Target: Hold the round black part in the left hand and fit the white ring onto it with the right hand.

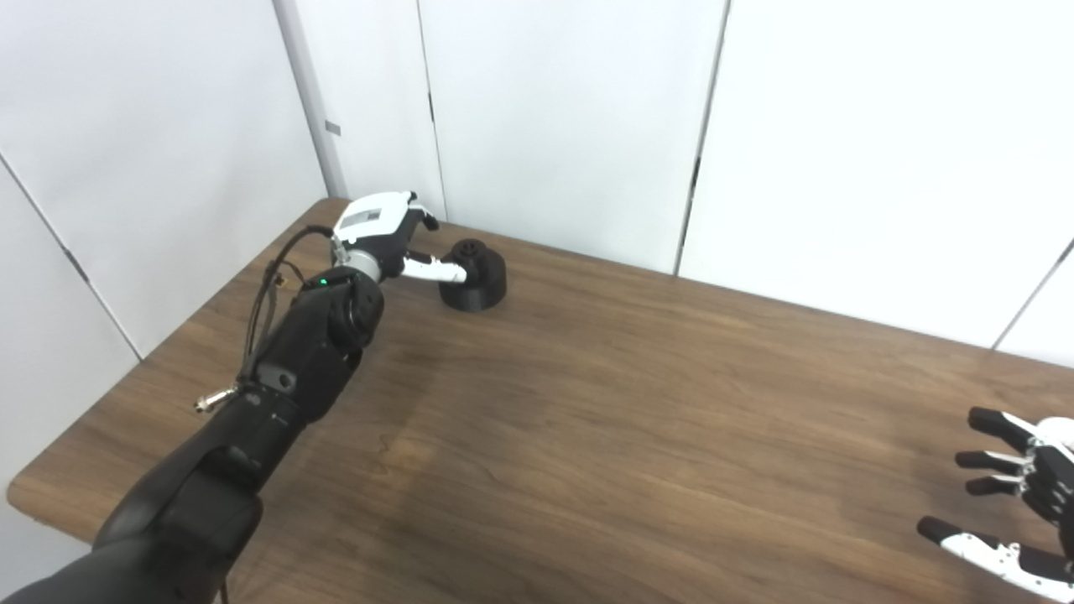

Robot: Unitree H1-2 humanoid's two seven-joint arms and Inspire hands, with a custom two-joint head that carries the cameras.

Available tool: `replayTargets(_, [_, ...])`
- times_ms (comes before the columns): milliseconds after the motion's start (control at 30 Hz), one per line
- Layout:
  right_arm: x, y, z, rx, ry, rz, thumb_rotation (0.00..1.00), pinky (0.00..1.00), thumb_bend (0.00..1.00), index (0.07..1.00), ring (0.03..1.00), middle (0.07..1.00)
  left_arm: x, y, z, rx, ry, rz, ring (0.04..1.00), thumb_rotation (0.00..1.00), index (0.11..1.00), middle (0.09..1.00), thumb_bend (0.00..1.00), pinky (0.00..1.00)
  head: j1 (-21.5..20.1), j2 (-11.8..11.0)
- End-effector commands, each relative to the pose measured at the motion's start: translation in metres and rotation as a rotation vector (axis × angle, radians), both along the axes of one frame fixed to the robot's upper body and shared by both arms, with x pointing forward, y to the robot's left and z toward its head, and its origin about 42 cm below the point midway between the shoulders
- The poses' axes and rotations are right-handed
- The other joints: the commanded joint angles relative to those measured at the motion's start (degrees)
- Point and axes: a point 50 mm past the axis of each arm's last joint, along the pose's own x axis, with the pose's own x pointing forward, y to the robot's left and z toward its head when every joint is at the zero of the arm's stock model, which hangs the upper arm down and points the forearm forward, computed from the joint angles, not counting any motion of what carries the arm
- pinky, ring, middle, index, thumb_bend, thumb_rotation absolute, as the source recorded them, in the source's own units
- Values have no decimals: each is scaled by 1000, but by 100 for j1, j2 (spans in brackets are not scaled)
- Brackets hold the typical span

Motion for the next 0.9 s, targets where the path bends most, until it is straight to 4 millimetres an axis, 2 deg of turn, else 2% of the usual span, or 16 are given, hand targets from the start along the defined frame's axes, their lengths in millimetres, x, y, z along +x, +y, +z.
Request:
replayTargets(0, [4, -1, 20, -8, -77, 10, 0, 570, 693, 783, 676, 814, 13, 1, 33, 15, -81, -11, 1000, 615, 782, 1000, 1000, 1000, 8, 5])
replayTargets(533, [-2, -4, 23, -11, -58, 4, 23, 568, 691, 791, 676, 818, 13, -17, 13, 25, -31, -31, 1000, 574, 779, 1000, 1000, 1000, -50, 95])
replayTargets(867, [-5, -6, 22, -14, -54, 12, 16, 568, 691, 789, 678, 814, 14, -19, 7, 10, -43, -36, 1000, 548, 780, 1000, 1000, 1000, -43, 128])
